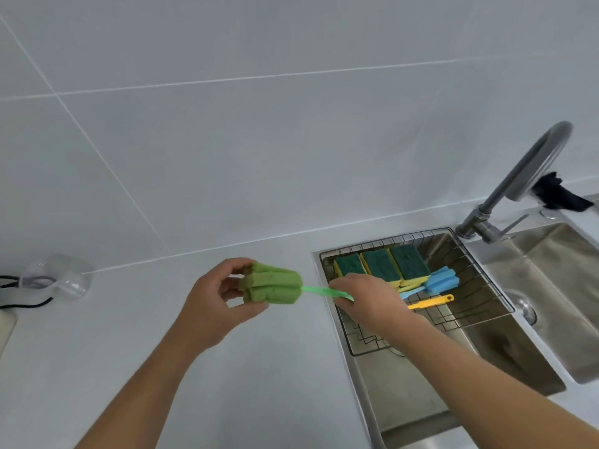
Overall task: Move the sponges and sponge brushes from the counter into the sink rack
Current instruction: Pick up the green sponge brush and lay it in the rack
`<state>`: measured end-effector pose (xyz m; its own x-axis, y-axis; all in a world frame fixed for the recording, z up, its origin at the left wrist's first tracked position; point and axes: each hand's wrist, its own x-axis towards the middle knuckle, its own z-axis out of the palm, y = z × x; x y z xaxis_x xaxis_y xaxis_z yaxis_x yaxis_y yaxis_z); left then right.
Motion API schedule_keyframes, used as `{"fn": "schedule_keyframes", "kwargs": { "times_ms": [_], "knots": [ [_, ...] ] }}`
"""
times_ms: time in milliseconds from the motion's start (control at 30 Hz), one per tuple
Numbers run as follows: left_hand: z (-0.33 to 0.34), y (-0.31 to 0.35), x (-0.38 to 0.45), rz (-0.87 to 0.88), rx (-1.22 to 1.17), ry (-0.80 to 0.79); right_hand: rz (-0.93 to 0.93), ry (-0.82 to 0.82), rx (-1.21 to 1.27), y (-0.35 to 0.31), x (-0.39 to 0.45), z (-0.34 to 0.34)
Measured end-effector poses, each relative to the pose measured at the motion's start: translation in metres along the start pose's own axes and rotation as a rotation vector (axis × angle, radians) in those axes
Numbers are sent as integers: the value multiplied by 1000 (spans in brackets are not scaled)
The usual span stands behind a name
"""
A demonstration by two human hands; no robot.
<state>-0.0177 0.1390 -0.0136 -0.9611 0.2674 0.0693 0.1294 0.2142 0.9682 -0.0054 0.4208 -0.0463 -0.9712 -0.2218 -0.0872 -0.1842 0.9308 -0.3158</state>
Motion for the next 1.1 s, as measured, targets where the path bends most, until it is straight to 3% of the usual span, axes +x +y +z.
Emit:
{"fn": "schedule_keyframes", "kwargs": {
  "times_ms": [167, 433, 700, 800, 900, 1000, 1100],
  "knots": [
    [34, 3, -26, -72, -134, 3, 35, 11, 30, 6, -44, 0],
    [80, 10, -40, -163, -394, 132, 87, 60, 103, 14, -84, 6],
    [107, 41, -32, -36, -277, 154, 185, 71, 245, 16, -110, -6],
    [117, 55, -30, 40, -153, 129, 300, 199, 449, 15, -119, -26],
    [133, 66, -30, 174, 52, 83, 363, 328, 874, 7, -123, -54],
    [151, 74, -29, 309, 189, 40, 341, 292, 1240, 0, -125, -78],
    [167, 79, -28, 385, 247, -6, 307, 204, 1243, 4, -127, -90]
  ]
}}
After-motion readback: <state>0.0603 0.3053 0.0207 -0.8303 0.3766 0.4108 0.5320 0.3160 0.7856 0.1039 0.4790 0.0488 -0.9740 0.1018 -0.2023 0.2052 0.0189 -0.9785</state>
